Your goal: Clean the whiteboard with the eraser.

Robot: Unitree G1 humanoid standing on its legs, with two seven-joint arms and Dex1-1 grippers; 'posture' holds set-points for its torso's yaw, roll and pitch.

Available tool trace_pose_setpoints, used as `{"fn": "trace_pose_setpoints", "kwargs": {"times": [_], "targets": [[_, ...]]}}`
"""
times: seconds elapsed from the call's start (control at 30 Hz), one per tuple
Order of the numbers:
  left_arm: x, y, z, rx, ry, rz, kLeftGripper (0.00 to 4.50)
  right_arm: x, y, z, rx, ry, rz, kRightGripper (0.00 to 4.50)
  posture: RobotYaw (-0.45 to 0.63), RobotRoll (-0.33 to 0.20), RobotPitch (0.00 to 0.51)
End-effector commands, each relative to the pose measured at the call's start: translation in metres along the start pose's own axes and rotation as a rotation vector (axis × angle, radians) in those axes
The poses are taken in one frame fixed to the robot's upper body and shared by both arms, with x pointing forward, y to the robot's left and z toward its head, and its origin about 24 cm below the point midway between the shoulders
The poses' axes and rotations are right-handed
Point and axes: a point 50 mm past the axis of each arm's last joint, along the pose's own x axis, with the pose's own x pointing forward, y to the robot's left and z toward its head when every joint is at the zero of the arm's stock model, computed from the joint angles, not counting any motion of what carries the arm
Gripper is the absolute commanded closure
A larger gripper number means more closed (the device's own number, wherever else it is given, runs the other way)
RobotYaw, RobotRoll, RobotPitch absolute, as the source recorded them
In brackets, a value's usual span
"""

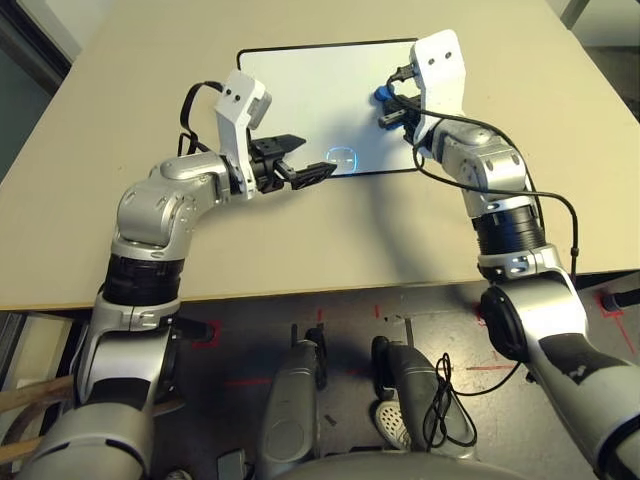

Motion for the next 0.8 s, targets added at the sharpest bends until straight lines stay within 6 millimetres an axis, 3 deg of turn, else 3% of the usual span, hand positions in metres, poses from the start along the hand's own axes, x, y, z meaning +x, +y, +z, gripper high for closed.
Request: {"fn": "trace_pose_setpoints", "kwargs": {"times": [0.03,0.13,0.37,0.47,0.6,0.8], "targets": [[0.0,-0.002,-0.005,-0.007,0.015,-0.011,0.0,-0.004,0.021,-0.034,0.013,0.145,0.072,4.5,0.06,0.0,0.298],[0.001,-0.001,-0.005,-0.008,0.016,-0.012,0.0,-0.006,0.02,-0.035,0.004,0.151,0.076,4.5,0.06,0.0,0.298],[0.001,-0.002,-0.005,-0.008,0.014,-0.015,0.0,0.005,-0.01,-0.002,-0.005,0.034,-0.037,4.5,0.06,0.0,0.295],[0.001,-0.002,-0.004,-0.007,0.014,-0.016,0.0,0.008,-0.012,0.0,-0.007,0.023,-0.043,4.5,0.06,0.0,0.292],[0.001,-0.003,-0.003,-0.005,0.013,-0.016,0.0,0.007,-0.001,-0.009,-0.01,0.054,0.002,4.5,0.06,0.0,0.291],[0.001,-0.004,-0.003,-0.003,0.012,-0.016,0.0,-0.008,0.031,-0.034,-0.01,0.135,0.123,4.5,0.07,0.0,0.292]]}}
